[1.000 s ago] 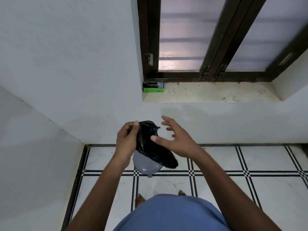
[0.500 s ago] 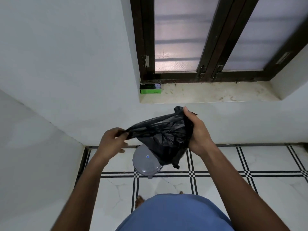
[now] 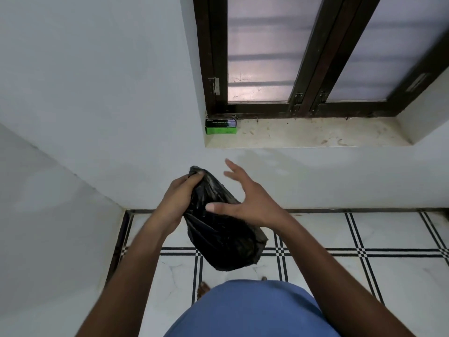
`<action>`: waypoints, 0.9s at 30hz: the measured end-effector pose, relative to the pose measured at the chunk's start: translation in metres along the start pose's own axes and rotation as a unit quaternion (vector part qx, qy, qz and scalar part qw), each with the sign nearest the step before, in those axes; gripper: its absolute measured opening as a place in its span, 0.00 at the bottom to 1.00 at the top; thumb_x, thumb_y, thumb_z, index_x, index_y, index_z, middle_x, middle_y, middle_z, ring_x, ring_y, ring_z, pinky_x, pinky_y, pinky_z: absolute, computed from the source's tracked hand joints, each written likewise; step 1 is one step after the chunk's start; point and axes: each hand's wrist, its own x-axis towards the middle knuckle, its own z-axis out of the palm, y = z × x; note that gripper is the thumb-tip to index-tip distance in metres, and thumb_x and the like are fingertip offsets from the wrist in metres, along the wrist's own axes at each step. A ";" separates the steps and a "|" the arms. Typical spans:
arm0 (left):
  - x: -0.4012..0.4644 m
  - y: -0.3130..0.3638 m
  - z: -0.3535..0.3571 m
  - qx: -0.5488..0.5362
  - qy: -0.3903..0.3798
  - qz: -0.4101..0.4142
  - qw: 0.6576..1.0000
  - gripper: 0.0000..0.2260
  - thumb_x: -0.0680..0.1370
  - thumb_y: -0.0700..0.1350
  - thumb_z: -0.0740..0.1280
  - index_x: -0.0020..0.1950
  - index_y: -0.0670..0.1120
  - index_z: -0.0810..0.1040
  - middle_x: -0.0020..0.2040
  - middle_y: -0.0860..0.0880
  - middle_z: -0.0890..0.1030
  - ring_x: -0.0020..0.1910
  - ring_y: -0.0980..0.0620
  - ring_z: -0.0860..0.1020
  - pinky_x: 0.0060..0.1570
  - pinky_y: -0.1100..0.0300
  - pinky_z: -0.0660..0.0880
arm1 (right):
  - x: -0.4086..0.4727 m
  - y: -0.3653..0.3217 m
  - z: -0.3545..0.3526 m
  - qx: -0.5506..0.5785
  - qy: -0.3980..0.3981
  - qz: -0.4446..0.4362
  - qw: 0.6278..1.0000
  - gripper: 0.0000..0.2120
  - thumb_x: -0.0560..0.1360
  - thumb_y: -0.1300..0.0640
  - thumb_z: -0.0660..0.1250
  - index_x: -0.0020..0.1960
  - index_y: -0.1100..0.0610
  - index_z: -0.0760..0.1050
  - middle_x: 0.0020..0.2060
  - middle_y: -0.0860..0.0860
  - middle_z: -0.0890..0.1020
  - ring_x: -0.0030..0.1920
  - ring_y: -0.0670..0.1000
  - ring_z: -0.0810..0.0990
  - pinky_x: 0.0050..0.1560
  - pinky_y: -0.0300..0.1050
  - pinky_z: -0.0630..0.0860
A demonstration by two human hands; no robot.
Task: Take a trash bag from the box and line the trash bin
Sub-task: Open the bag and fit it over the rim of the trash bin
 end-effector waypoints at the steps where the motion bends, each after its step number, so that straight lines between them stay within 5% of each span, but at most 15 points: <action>1: -0.003 0.001 0.003 -0.002 -0.033 0.011 0.999 0.15 0.84 0.55 0.70 0.59 0.45 0.88 0.54 0.44 0.90 0.58 0.42 0.88 0.66 0.44 0.81 | 0.003 -0.004 0.003 0.022 -0.021 -0.001 1.000 0.48 0.70 0.31 0.82 0.84 0.35 0.65 0.73 0.42 0.81 0.72 0.41 0.78 0.74 0.46 0.74; 4: -0.007 -0.001 -0.002 0.069 -0.083 0.052 0.993 0.21 0.74 0.60 0.80 0.58 0.48 0.84 0.53 0.46 0.90 0.56 0.43 0.88 0.60 0.48 0.83 | 0.015 -0.003 0.007 0.206 -0.013 0.002 0.978 0.15 0.84 0.49 0.75 0.64 0.59 0.86 0.55 0.56 0.90 0.54 0.53 0.89 0.63 0.53 0.84; 7: -0.002 -0.011 -0.025 0.336 -0.102 0.025 0.936 0.29 0.60 0.69 0.83 0.55 0.56 0.84 0.49 0.55 0.89 0.49 0.53 0.88 0.52 0.54 0.83 | 0.014 -0.007 -0.011 0.496 0.006 0.071 0.865 0.15 0.87 0.54 0.66 0.62 0.66 0.83 0.56 0.64 0.87 0.54 0.60 0.88 0.66 0.58 0.83; 9: 0.004 -0.020 -0.041 0.452 -0.073 0.005 0.889 0.26 0.60 0.70 0.76 0.47 0.53 0.87 0.42 0.54 0.88 0.44 0.52 0.87 0.47 0.55 0.82 | 0.016 -0.001 -0.029 0.550 0.042 0.073 0.831 0.14 0.87 0.52 0.66 0.59 0.62 0.83 0.52 0.61 0.88 0.54 0.60 0.87 0.64 0.57 0.82; 12: 0.008 -0.027 -0.052 0.288 -0.012 -0.009 0.958 0.26 0.67 0.63 0.80 0.44 0.38 0.87 0.38 0.46 0.86 0.39 0.48 0.85 0.43 0.56 0.76 | 0.022 0.019 -0.036 0.449 0.167 0.137 0.867 0.15 0.84 0.48 0.71 0.54 0.61 0.86 0.50 0.59 0.90 0.51 0.59 0.89 0.57 0.54 0.84; 14: 0.002 -0.022 -0.053 0.108 -0.031 -0.032 0.993 0.19 0.74 0.54 0.81 0.51 0.38 0.89 0.49 0.40 0.90 0.46 0.43 0.88 0.51 0.54 0.79 | 0.024 0.039 -0.029 0.324 0.233 0.178 0.899 0.17 0.84 0.48 0.72 0.54 0.64 0.86 0.50 0.61 0.91 0.51 0.60 0.91 0.52 0.50 0.83; 17: -0.011 -0.010 -0.055 -0.024 -0.109 -0.068 0.991 0.20 0.78 0.50 0.76 0.63 0.37 0.87 0.60 0.36 0.87 0.58 0.37 0.86 0.64 0.47 0.80 | 0.020 0.060 -0.018 0.094 0.192 0.211 0.954 0.21 0.85 0.45 0.69 0.56 0.65 0.84 0.53 0.62 0.89 0.59 0.64 0.88 0.51 0.50 0.78; 20: -0.017 0.000 -0.048 -0.007 -0.096 -0.029 0.995 0.18 0.80 0.49 0.76 0.64 0.38 0.85 0.61 0.36 0.87 0.57 0.39 0.87 0.62 0.48 0.82 | 0.004 0.046 -0.014 -0.194 0.168 0.164 0.953 0.33 0.86 0.33 0.61 0.76 0.59 0.73 0.74 0.60 0.78 0.76 0.62 0.76 0.71 0.57 0.74; 23: -0.017 0.004 -0.037 0.084 -0.140 0.040 0.986 0.09 0.82 0.45 0.74 0.62 0.46 0.87 0.59 0.42 0.88 0.60 0.41 0.87 0.67 0.45 0.80 | -0.017 -0.004 -0.011 -0.116 0.112 -0.009 0.987 0.52 0.76 0.24 0.70 0.90 0.41 0.50 0.89 0.46 0.57 0.88 0.49 0.54 0.85 0.54 0.58; 25: -0.018 0.006 -0.029 0.135 -0.201 0.065 0.968 0.10 0.82 0.42 0.73 0.64 0.48 0.86 0.60 0.44 0.88 0.61 0.42 0.86 0.66 0.46 0.80 | -0.019 -0.026 -0.008 -0.071 0.000 -0.050 0.996 0.56 0.70 0.25 0.78 0.87 0.32 0.50 0.86 0.43 0.64 0.85 0.45 0.62 0.82 0.50 0.63; 27: -0.019 0.011 -0.022 0.164 -0.216 0.090 0.958 0.13 0.81 0.39 0.74 0.64 0.49 0.85 0.58 0.46 0.89 0.60 0.45 0.87 0.63 0.50 0.82 | -0.011 -0.031 -0.005 -0.076 -0.045 -0.058 0.994 0.44 0.71 0.30 0.80 0.82 0.35 0.66 0.73 0.42 0.81 0.72 0.44 0.79 0.75 0.49 0.77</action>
